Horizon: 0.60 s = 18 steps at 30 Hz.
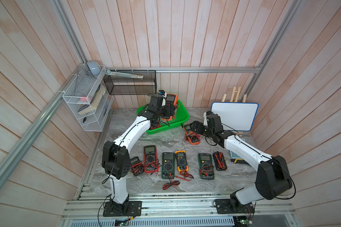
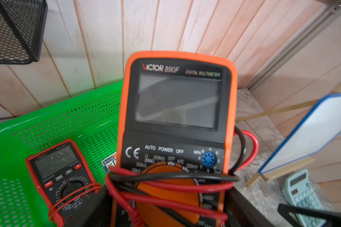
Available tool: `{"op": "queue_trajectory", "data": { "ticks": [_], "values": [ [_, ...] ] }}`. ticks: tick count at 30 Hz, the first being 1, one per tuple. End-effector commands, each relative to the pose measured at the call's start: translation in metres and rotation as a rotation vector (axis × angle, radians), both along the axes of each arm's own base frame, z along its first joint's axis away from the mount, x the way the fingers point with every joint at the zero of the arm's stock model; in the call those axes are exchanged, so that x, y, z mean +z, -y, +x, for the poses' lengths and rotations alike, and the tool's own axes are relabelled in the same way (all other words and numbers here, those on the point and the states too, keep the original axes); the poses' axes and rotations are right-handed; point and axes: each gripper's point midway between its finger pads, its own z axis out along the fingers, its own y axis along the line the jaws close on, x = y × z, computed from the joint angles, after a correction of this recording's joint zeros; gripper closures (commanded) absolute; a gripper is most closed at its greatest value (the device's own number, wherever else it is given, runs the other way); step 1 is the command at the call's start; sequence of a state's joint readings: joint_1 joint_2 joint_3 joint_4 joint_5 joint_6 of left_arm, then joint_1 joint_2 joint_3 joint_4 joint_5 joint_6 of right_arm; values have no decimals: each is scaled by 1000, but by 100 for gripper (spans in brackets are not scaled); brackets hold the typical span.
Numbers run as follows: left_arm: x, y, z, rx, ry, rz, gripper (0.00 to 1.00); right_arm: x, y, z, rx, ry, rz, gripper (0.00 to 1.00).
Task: Put the multimeter into the basket
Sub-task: Pick up the multimeter from the center of the board, then place the multimeter in the basket.
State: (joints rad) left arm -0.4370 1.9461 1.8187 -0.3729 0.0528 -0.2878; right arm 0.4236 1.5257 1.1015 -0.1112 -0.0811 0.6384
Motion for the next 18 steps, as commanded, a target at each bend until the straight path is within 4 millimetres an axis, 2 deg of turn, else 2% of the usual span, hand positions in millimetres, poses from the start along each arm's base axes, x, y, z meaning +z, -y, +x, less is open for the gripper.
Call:
{"op": "queue_trajectory", "data": {
  "ticks": [1,5,10,18],
  "values": [
    [17,4,31,89,71,-105,100,9,-2,10,14,30,0,4],
    [3,13,51,121,56,-146,100,9,-3,16,19,34,-8,4],
    [-21,12,72,183,47,-148,100,8,-3,21,22,28,-19,4],
    [-57,-3,100,323,36,-127,100,4,-2,24,34,16,-36,4]
  ]
}}
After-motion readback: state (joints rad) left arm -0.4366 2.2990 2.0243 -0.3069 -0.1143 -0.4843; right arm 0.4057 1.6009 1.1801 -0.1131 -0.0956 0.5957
